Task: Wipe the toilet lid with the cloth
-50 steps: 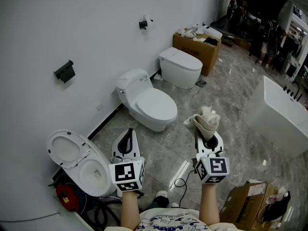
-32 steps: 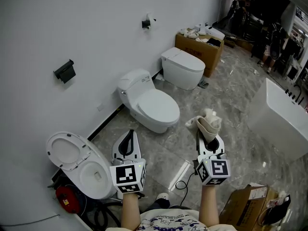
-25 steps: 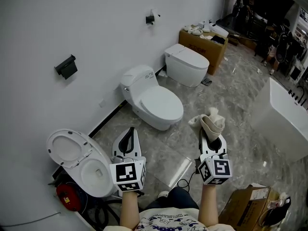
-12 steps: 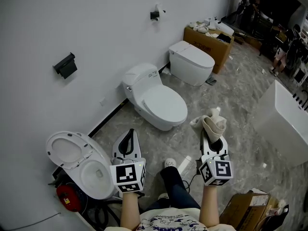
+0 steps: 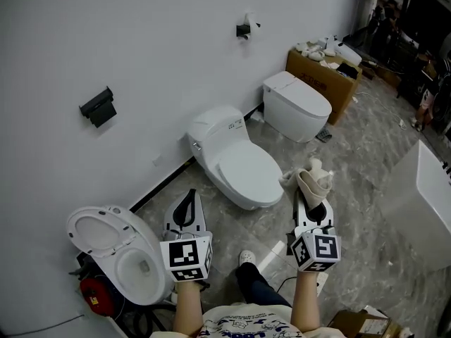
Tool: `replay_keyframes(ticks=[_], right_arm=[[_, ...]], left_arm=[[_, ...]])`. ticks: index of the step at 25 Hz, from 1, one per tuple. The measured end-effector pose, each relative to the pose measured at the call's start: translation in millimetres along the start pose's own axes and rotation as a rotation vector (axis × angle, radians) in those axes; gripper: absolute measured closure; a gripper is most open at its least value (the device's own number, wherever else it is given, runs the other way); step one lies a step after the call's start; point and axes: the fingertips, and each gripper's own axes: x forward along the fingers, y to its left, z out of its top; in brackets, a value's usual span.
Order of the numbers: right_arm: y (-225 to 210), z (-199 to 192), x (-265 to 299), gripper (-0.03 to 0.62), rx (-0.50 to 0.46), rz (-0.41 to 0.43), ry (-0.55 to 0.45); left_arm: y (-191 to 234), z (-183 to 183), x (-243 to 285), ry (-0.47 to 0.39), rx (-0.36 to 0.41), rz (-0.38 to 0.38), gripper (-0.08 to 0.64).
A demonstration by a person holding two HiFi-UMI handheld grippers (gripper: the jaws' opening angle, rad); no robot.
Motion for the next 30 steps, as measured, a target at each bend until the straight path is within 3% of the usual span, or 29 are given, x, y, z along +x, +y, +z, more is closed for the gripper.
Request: replay_keyframes(ticks=[8, 15, 24, 30], right_arm=[[-36, 15, 127, 0.480, 0.007, 0.051, -0.015], [-55, 6, 212, 0.480, 0.011, 0.085, 0.003], [-70, -9, 279, 0.480, 0.023, 0.092, 0.044], [-84, -20, 306, 0.480, 0.025, 0.053, 0.061]], left_arm=[[4, 26, 118, -0.015, 0.009, 0.041, 0.557], [16, 22, 194, 0.005, -0.003, 0.085, 0.557], [27, 11, 261, 0.052, -0.011, 0.094, 0.557], [25, 6, 307, 0.065, -0.012, 0.053, 0.557]])
